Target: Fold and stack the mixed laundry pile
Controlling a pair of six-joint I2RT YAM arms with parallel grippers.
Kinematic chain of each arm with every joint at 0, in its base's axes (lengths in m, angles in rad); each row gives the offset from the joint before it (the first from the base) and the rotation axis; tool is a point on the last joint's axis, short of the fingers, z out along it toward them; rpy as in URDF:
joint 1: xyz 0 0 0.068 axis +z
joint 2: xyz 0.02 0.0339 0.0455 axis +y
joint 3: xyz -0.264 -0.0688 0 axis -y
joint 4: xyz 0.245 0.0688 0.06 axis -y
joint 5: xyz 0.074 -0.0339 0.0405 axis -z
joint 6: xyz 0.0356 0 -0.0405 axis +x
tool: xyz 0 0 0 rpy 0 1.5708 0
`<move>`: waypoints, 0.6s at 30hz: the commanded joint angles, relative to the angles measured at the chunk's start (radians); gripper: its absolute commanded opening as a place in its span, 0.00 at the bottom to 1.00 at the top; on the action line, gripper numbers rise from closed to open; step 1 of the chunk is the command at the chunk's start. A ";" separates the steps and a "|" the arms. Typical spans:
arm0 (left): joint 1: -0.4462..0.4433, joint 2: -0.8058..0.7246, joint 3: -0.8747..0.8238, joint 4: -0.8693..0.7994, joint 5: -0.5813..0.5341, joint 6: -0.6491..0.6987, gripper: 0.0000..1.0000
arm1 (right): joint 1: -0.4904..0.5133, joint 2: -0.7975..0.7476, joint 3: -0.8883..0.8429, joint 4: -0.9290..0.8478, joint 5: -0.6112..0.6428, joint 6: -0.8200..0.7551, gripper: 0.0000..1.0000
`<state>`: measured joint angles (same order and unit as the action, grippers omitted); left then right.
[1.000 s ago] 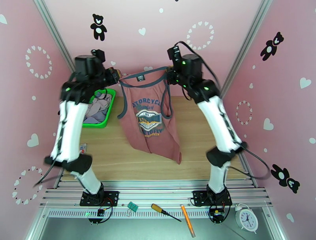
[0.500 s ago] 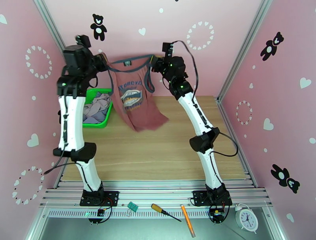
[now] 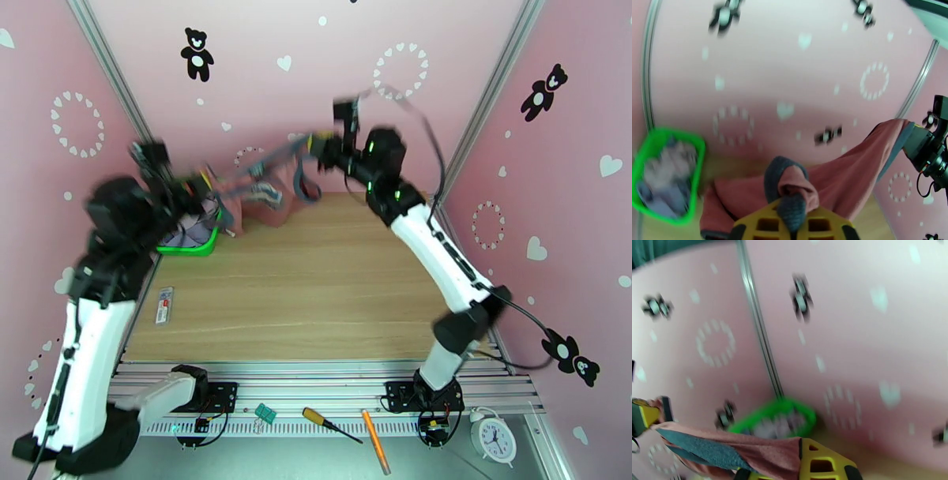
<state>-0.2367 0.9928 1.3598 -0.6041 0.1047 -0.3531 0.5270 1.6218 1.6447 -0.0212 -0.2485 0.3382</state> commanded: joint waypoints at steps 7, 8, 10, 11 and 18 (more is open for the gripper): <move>-0.311 -0.125 -0.474 -0.099 0.089 -0.281 0.00 | -0.068 -0.210 -0.516 -0.191 0.481 -0.142 0.00; -0.367 -0.097 -0.496 -0.087 0.098 -0.302 0.00 | -0.069 -0.215 -0.527 -0.222 0.526 -0.155 0.00; -0.476 -0.015 -0.505 -0.071 0.101 -0.316 0.00 | -0.075 -0.215 -0.530 -0.284 0.595 -0.180 0.00; -0.527 0.040 -0.492 -0.069 0.096 -0.311 0.00 | -0.078 -0.209 -0.525 -0.313 0.632 -0.192 0.00; -0.715 0.520 -0.230 -0.050 0.121 -0.237 0.00 | -0.208 -0.171 -0.455 -0.430 0.762 -0.225 0.00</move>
<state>-0.9016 1.3991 1.0489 -0.5430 0.1654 -0.6273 0.4278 1.4429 1.1179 -0.4294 0.2626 0.1257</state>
